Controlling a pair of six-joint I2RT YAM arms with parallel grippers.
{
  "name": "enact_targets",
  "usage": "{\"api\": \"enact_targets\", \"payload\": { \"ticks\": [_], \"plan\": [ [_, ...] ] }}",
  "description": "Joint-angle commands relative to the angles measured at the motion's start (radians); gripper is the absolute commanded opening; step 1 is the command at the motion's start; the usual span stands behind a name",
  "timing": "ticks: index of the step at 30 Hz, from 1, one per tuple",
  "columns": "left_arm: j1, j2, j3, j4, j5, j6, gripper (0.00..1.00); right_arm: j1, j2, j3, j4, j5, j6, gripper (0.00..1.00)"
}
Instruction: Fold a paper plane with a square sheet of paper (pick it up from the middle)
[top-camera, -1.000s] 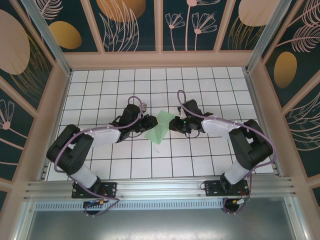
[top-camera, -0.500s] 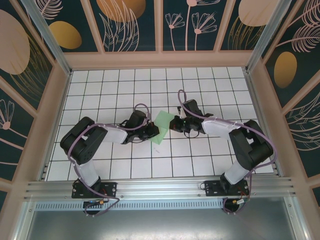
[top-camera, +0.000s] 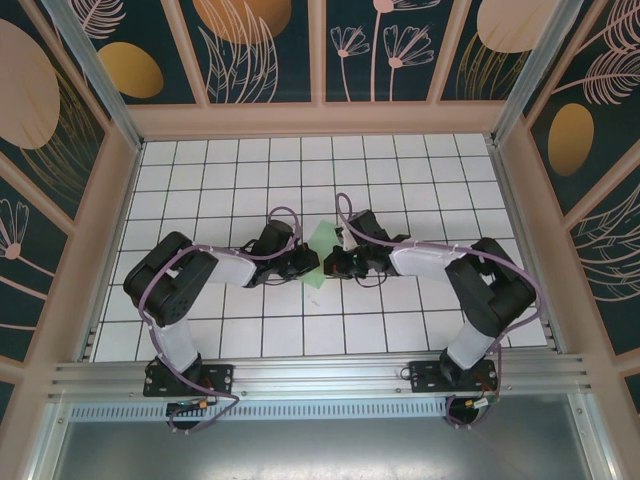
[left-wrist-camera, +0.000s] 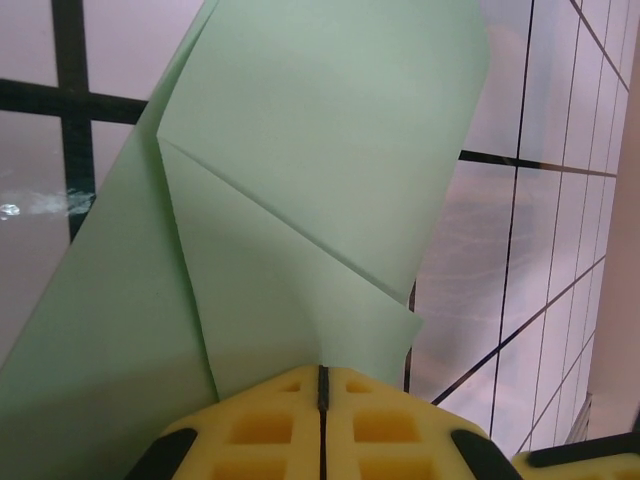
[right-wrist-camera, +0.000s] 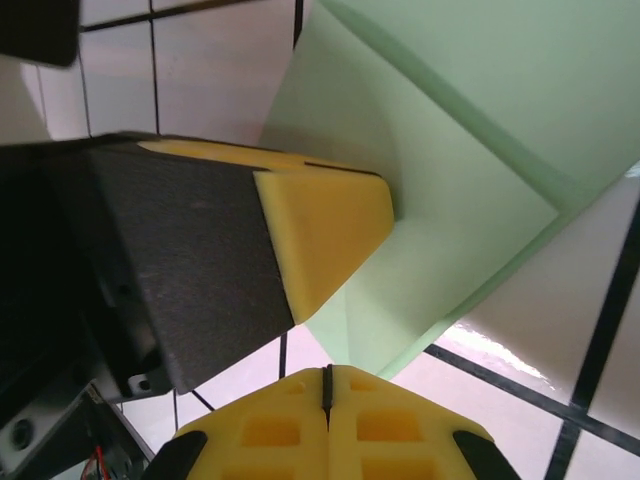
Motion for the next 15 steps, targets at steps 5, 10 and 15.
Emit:
{"api": "enact_targets", "payload": {
  "ticks": [5,10,15],
  "plan": [
    [-0.005,0.002,-0.009,0.040,-0.017,-0.014,0.10,0.017,0.049,0.019,0.061,-0.057,0.030,0.00],
    [-0.005,0.005,-0.009,0.031,-0.020,-0.009,0.10,0.021,0.077,0.052,0.029,-0.054,0.024,0.00],
    [-0.006,0.005,-0.011,0.032,-0.022,-0.009,0.09,0.024,0.122,0.052,0.018,-0.042,0.018,0.00]
  ]
}}
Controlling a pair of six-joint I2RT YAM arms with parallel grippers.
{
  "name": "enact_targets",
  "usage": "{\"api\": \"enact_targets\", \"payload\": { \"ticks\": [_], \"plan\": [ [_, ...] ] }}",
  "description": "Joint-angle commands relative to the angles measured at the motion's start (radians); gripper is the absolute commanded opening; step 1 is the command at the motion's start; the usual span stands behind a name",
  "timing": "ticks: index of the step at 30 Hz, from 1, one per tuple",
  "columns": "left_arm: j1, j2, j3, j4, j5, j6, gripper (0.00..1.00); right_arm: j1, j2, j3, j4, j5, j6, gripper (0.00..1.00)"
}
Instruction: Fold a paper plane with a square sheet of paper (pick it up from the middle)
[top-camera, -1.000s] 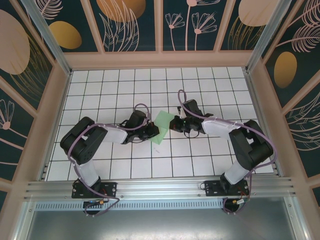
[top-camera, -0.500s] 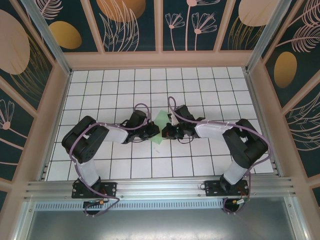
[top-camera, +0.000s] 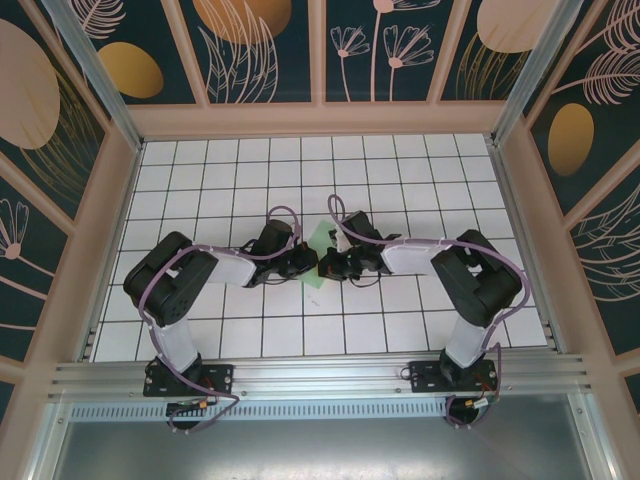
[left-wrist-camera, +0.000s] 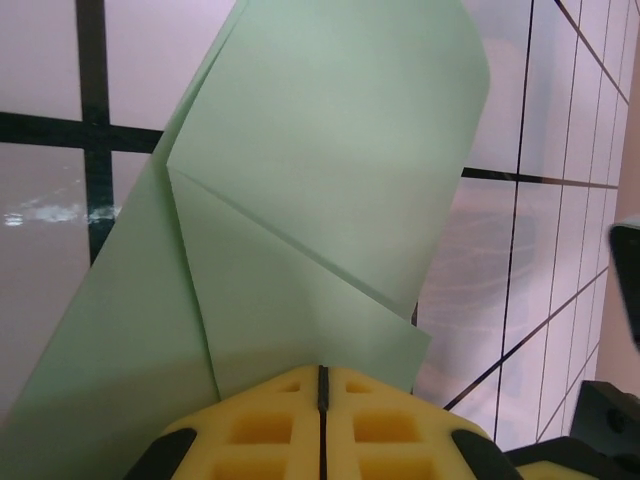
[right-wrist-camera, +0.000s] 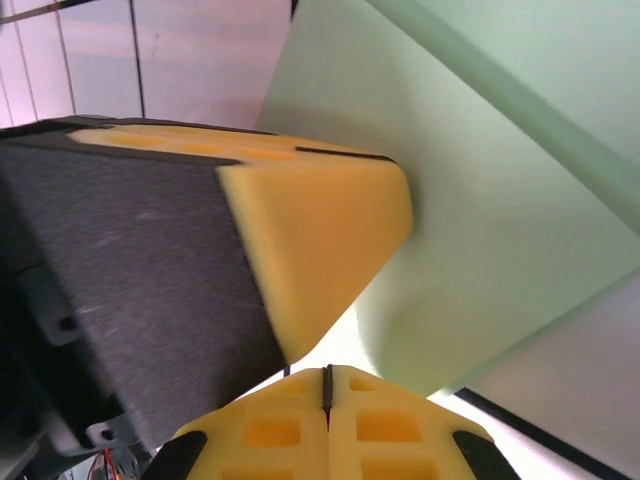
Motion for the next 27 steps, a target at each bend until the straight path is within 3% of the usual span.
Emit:
{"api": "enact_targets", "payload": {
  "ticks": [1,14,27],
  "plan": [
    [-0.005,0.003,-0.011,0.022,-0.001,-0.010,0.10,0.008,0.039,0.010,-0.013,0.008,-0.002,0.00],
    [-0.005,-0.052,0.006,-0.043,-0.041,0.041,0.11,0.008,0.073,-0.027,-0.073,0.086,-0.027,0.00],
    [-0.002,0.019,0.011,-0.093,-0.079,0.068,0.02,0.010,0.036,0.016,-0.072,0.065,-0.044,0.00]
  ]
}}
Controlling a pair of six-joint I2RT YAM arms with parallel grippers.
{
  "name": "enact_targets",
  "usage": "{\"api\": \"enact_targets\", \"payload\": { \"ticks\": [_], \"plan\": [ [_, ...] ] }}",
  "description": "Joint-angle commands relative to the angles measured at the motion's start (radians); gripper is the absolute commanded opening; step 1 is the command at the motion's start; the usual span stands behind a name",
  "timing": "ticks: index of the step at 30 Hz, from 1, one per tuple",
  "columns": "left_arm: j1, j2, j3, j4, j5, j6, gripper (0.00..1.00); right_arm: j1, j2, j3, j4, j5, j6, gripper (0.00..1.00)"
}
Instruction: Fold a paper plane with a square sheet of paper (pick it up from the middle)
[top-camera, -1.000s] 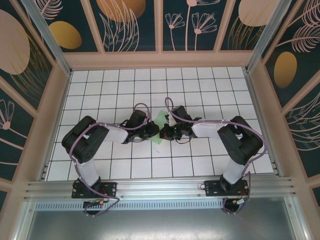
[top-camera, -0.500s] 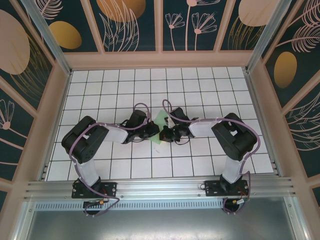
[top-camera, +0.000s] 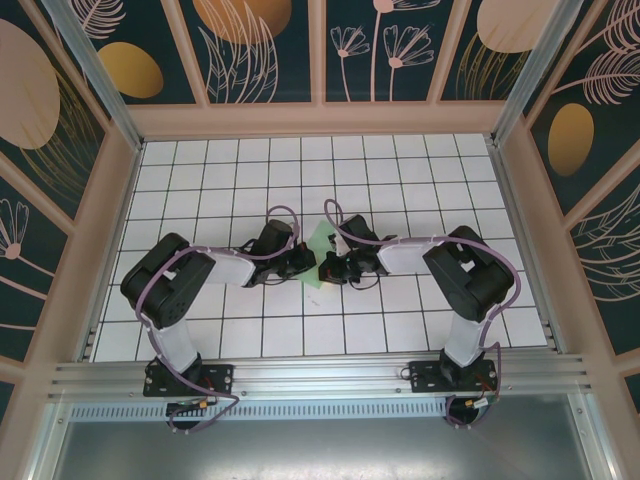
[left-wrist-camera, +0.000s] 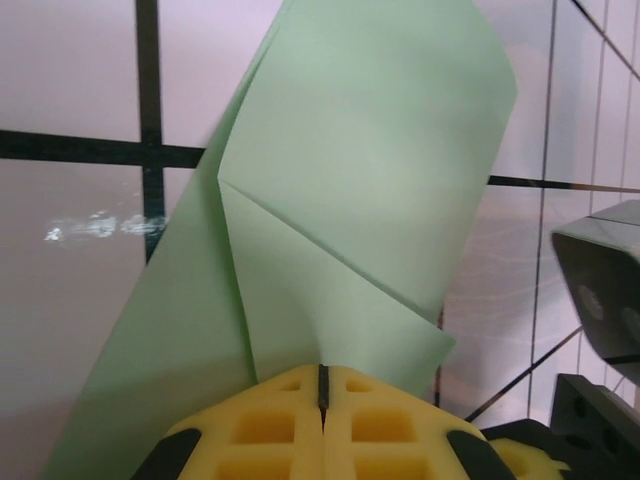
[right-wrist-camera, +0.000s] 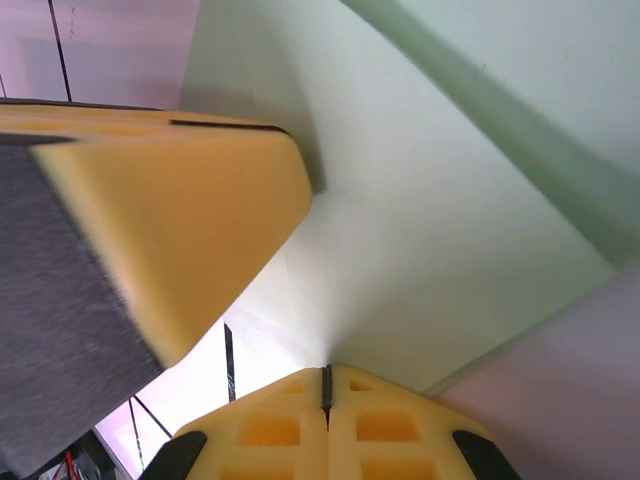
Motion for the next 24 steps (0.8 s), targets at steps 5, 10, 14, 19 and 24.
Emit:
{"api": "enact_targets", "payload": {
  "ticks": [5,10,14,19,24],
  "plan": [
    [-0.001,0.049,-0.022,-0.022,-0.018,0.009,0.01,0.033,-0.029,0.072,-0.065,0.000,-0.020,0.00],
    [-0.001,0.046,-0.027,-0.035,-0.031,0.022,0.01,0.054,-0.013,0.102,-0.071,0.011,-0.011,0.00],
    [-0.001,0.046,-0.021,-0.033,-0.025,0.023,0.01,0.051,0.011,0.092,-0.087,0.065,-0.007,0.00],
    [-0.002,0.045,-0.016,-0.041,-0.029,0.030,0.01,0.049,0.031,0.063,-0.110,0.090,-0.009,0.00],
    [-0.001,0.053,-0.016,-0.040,-0.031,0.029,0.01,0.051,0.026,0.027,-0.129,0.100,-0.024,0.00]
  ]
}}
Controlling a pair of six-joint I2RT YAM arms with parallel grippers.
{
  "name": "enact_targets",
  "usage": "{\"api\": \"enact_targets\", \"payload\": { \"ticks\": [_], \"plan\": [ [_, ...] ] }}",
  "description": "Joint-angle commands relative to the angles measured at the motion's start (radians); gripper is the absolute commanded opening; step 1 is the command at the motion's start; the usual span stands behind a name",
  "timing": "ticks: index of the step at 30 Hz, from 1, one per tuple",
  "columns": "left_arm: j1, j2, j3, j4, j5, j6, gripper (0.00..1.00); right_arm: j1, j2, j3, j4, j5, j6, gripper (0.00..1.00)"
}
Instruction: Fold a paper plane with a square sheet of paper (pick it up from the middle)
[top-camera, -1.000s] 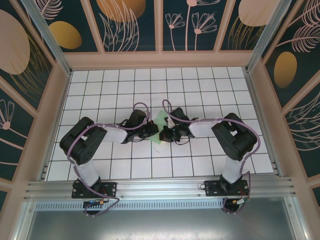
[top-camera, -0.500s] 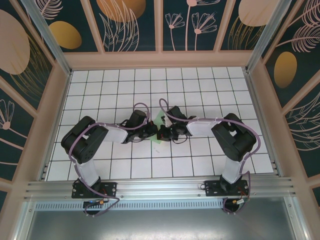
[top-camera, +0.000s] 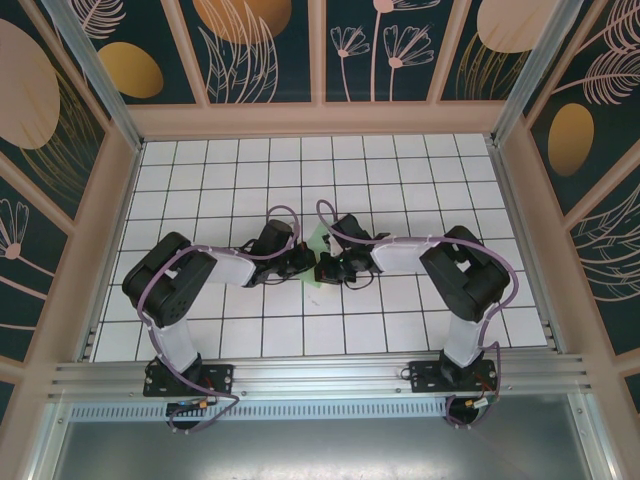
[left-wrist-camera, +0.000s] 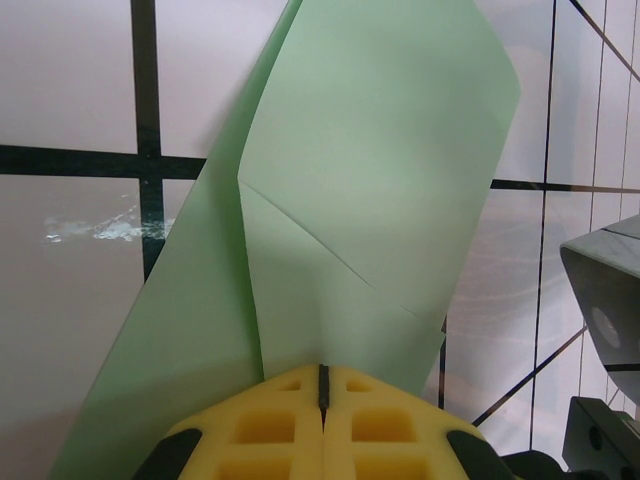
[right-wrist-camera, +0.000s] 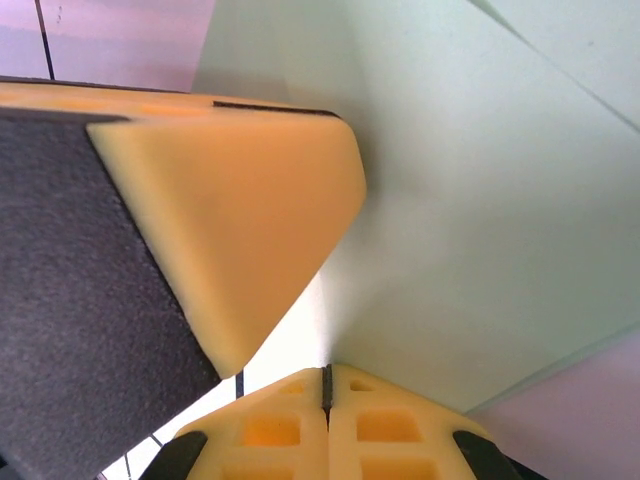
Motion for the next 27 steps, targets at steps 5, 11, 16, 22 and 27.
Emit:
{"api": "enact_targets", "payload": {
  "ticks": [5,11,16,22,27],
  "plan": [
    [-0.002,0.047,-0.013,-0.071,-0.050,0.026,0.00,0.006,-0.014,-0.042,-0.102,0.059,-0.058,0.00],
    [-0.003,0.056,-0.018,-0.086,-0.069,0.026,0.00,0.009,-0.026,-0.066,-0.108,-0.010,-0.093,0.00],
    [-0.003,0.065,-0.016,-0.085,-0.071,0.020,0.00,0.012,-0.031,-0.081,-0.117,-0.048,-0.120,0.00],
    [-0.003,0.062,-0.015,-0.095,-0.077,0.023,0.00,0.013,-0.019,-0.083,-0.151,-0.047,-0.140,0.00],
    [-0.003,0.062,-0.019,-0.095,-0.079,0.020,0.00,0.018,-0.025,-0.092,-0.173,-0.063,-0.156,0.00]
  ]
}}
